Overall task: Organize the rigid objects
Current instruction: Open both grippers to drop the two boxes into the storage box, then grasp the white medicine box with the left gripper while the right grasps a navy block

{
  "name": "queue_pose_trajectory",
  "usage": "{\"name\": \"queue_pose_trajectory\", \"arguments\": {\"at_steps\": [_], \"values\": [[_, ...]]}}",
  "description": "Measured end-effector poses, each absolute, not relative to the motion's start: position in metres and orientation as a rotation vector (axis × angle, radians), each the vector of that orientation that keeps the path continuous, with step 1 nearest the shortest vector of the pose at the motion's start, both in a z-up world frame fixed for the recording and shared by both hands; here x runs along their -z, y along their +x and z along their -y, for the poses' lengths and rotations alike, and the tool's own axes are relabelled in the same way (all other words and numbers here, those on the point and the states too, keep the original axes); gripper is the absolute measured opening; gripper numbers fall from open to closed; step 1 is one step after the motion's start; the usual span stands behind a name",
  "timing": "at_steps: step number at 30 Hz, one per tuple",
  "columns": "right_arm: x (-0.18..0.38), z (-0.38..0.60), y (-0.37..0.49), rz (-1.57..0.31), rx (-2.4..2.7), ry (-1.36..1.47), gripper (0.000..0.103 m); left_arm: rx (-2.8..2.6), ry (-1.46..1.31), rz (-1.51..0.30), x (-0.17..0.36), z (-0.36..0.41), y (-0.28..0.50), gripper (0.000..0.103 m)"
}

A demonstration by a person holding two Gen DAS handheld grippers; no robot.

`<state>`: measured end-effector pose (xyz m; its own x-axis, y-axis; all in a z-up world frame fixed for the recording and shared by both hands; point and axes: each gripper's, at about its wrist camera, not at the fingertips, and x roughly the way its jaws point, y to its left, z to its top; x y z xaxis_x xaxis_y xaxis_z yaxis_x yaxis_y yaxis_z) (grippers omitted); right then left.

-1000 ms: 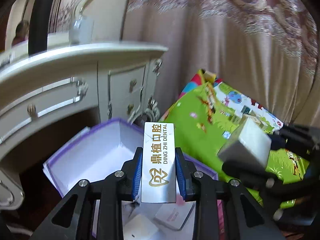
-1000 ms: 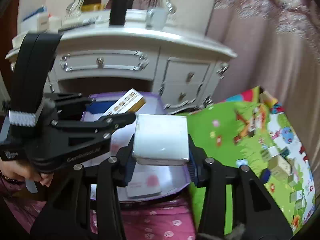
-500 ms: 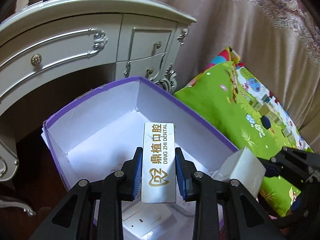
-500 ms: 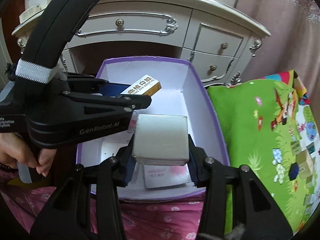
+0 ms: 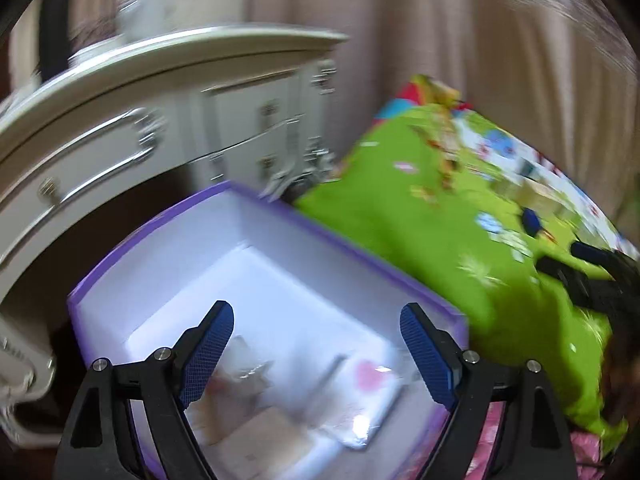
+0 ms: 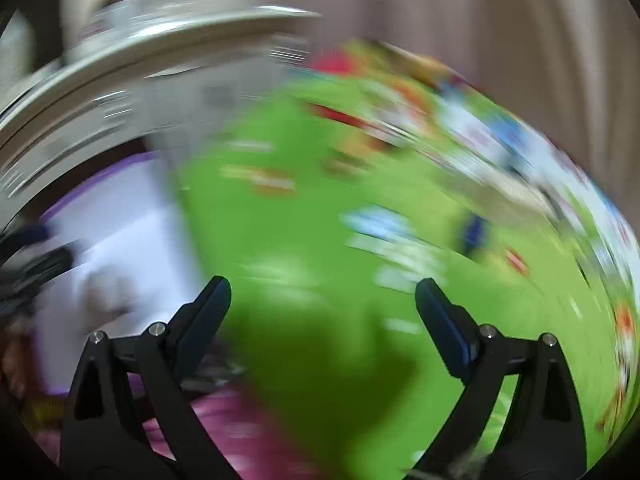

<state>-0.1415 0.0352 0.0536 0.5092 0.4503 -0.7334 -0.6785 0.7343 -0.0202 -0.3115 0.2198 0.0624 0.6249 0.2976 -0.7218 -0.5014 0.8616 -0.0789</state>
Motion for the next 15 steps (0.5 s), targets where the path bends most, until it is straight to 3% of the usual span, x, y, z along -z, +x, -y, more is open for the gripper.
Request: {"name": "queue_pose_trajectory", "arguments": {"at_steps": [2,6,12,13,15], "values": [[-0.042,-0.006,-0.099,-0.835,-0.587,-0.248,0.095,-0.386,-0.242,-0.772,-0.066,-0.203,-0.293,0.087],[-0.021,0.017,-0.027,-0.928,-0.495,-0.143,0.095,-0.234,-0.169,-0.813,-0.068,-0.178,-0.239,0.098],[-0.002,-0.032,0.021,-0.954,-0.498,-0.247,0.094,-0.160,-0.042,-0.879,-0.050,-0.157,-0.125,0.098],[-0.003,-0.036,0.022,-0.935,-0.514,-0.258,0.086,-0.146,-0.035,-0.889,-0.047,-0.154,-0.113,0.098],[-0.007,-0.026,0.023,-0.918,-0.508,-0.240,0.042,-0.117,-0.002,-0.897,-0.040,-0.147,-0.080,0.098]]}}
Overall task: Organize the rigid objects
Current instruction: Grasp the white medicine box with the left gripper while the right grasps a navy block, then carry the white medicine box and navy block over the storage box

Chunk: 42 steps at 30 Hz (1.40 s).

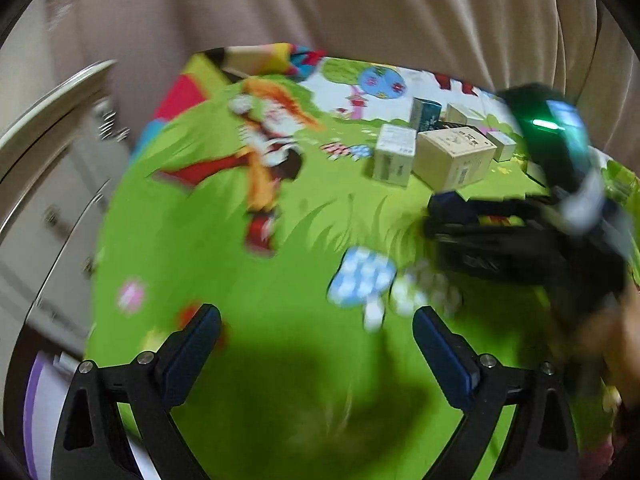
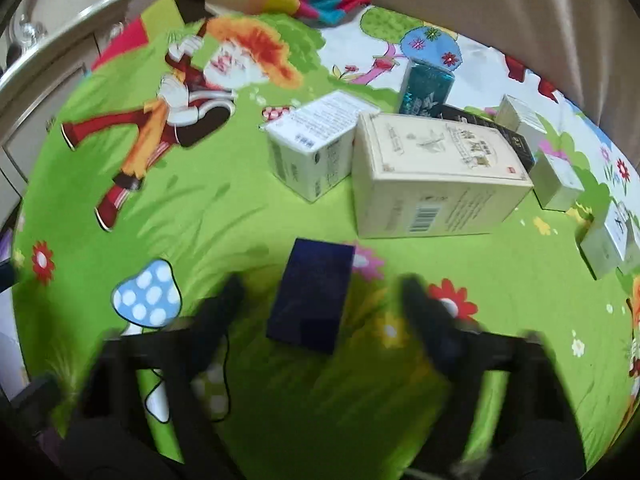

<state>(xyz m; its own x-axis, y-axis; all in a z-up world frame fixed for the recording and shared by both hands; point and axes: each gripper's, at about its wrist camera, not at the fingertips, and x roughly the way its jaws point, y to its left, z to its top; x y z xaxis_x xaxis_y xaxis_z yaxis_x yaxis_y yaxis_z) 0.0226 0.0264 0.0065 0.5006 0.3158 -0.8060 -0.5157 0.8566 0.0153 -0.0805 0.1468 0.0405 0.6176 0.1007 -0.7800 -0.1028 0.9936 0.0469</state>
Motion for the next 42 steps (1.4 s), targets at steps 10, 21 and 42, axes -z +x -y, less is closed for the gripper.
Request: {"name": "queue_pose_trajectory", "arguments": {"at_steps": [10,21,42], "values": [[-0.007,0.094,-0.038,-0.890,-0.452,-0.210,0.031,-0.009,0.232,-0.904,-0.006,-0.086,0.056,0.098],[-0.007,0.108,-0.043,-0.874,-0.459,-0.197,0.032,0.080,-0.067,-0.900,-0.007,-0.095,0.044,0.040],[-0.136,0.193,-0.160,-0.321,-0.200,0.014,0.031,0.119,0.002,-0.363,-0.167,-0.008,-0.180,0.041]]}}
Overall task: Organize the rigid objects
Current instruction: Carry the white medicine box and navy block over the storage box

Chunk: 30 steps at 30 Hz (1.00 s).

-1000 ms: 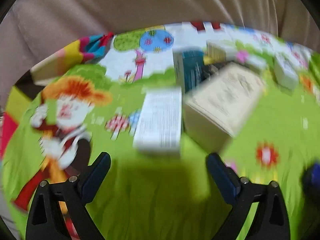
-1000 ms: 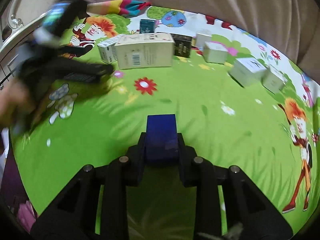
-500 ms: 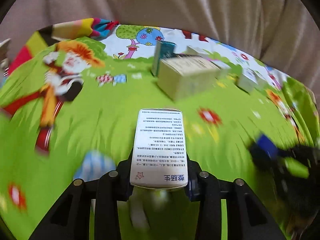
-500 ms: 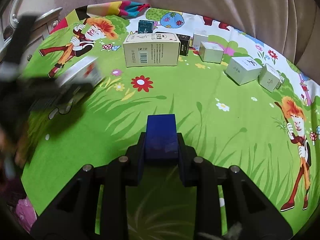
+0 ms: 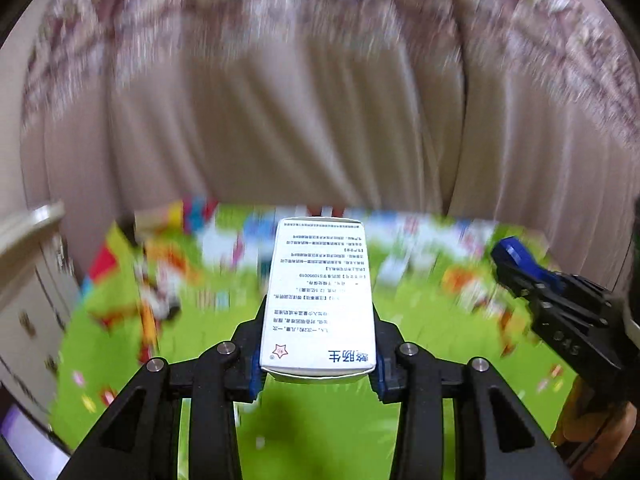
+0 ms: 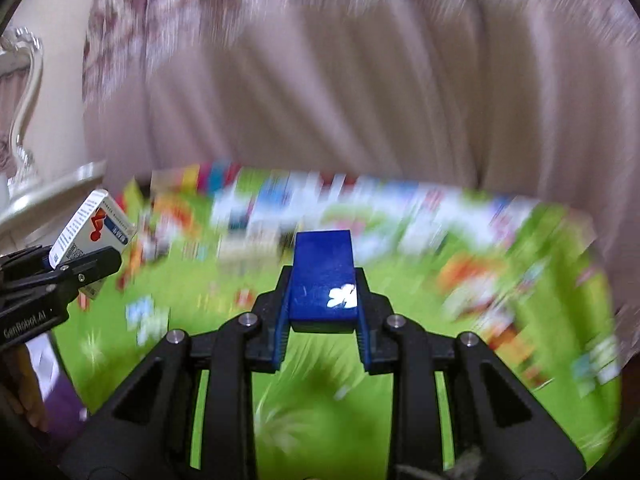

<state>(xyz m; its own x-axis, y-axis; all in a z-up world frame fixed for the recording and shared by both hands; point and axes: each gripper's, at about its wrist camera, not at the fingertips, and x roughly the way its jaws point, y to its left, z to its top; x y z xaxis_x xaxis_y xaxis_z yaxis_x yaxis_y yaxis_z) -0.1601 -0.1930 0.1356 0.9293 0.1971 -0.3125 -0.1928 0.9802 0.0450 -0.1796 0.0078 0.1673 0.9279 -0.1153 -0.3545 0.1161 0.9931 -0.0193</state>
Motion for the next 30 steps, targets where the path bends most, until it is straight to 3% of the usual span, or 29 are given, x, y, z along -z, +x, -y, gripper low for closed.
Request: {"name": "queue_pose_trajectory", "arguments": {"at_steps": [4,10,16,30], "values": [[-0.204,0.213,-0.217,-0.040,-0.117,0.017,0.031,0.112,0.003,-0.218,-0.220,-0.001,-0.203,0.041],[-0.243,0.217,-0.276,0.187,-0.056,0.023,0.031,0.068,0.040,-0.006,-0.260,0.006,-0.250,0.041],[-0.246,0.209,-0.287,0.229,-0.056,0.001,0.031,0.057,0.056,0.051,-0.270,0.009,-0.266,0.041],[-0.253,0.179,-0.290,0.175,-0.199,-0.024,0.031,0.018,0.039,0.002,-0.257,-0.021,-0.278,0.041]]}}
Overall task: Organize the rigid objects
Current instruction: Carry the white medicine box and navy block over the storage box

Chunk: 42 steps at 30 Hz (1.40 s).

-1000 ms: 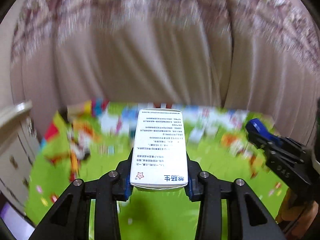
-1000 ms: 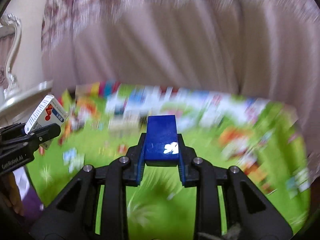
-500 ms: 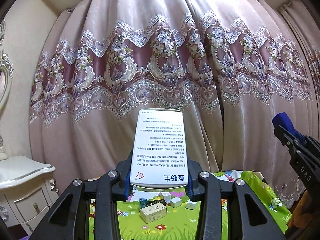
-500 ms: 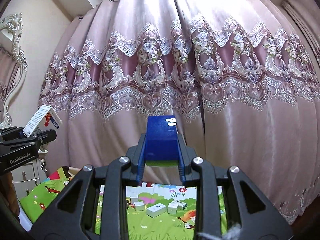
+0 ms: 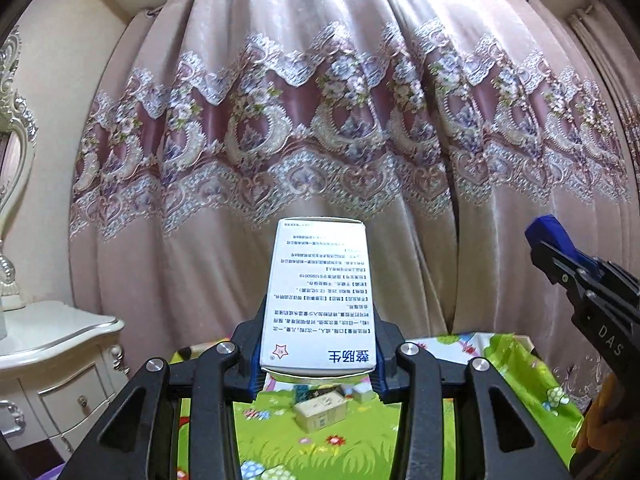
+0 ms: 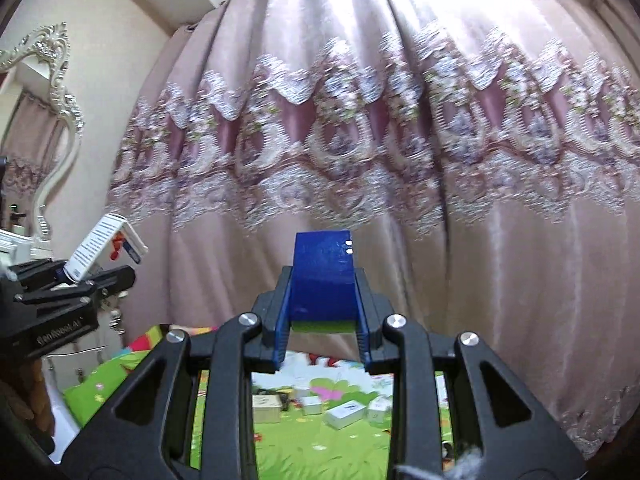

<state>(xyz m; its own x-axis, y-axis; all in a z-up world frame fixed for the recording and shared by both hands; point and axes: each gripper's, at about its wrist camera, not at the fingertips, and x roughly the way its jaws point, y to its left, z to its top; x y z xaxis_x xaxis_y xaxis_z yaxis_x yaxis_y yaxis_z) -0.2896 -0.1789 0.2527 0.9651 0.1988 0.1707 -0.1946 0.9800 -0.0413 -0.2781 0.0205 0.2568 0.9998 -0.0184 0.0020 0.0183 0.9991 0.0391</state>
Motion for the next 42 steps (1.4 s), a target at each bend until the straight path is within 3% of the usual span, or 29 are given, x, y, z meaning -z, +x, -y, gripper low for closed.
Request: {"name": "queue_pose_trajectory", "arguments": {"at_steps": [20,42], "values": [[-0.248,0.037,-0.282,-0.083,-0.734,-0.137,0.031,-0.230,-0.039,-0.269,-0.211,-0.142,-0.318,0.041],[-0.173,-0.116,-0.305,-0.399,-1.116,-0.449,0.031,-0.468,-0.260,-0.567,-0.108,-0.254,-0.360,0.041]]}}
